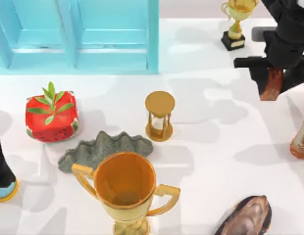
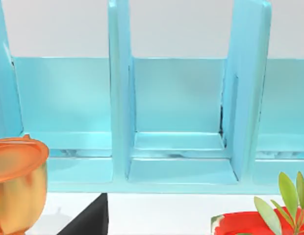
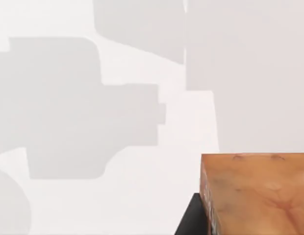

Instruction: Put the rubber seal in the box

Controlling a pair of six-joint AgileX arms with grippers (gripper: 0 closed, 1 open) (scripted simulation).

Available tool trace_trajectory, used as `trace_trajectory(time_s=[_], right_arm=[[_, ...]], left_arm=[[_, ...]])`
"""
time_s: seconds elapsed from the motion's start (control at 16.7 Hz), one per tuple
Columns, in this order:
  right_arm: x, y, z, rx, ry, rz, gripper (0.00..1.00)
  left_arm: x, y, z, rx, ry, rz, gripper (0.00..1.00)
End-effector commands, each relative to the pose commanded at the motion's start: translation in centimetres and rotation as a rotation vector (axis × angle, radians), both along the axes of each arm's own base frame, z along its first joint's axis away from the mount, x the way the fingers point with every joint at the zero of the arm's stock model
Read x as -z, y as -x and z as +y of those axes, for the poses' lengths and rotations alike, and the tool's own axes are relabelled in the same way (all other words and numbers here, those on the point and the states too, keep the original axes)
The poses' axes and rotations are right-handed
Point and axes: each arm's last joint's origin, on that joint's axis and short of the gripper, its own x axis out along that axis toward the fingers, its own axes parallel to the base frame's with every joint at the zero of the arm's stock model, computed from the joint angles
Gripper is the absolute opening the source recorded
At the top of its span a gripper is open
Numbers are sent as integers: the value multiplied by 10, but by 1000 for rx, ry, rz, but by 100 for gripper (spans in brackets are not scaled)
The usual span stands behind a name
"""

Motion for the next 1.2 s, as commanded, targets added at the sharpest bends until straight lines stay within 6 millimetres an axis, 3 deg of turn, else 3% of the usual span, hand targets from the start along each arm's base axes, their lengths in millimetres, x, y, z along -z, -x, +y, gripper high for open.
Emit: trace_trajectory(time_s=[0.3, 0.66, 0.78, 0.9, 1.2], right_arm=[[-39, 3, -4, 4, 0, 2, 0], [-41, 4, -9, 1, 0, 4, 0], [-48, 10, -34, 1, -1, 1, 0], [-57, 20, -72, 1, -1, -1, 0], [-71, 65, -190, 0, -1, 5, 0]], left_arm=[[0, 0, 0, 0, 0, 0, 100], [0, 0, 0, 0, 0, 0, 100], [0, 0, 0, 0, 0, 0, 100], [0, 0, 0, 0, 0, 0, 100], [0, 0, 0, 0, 0, 0, 100]])
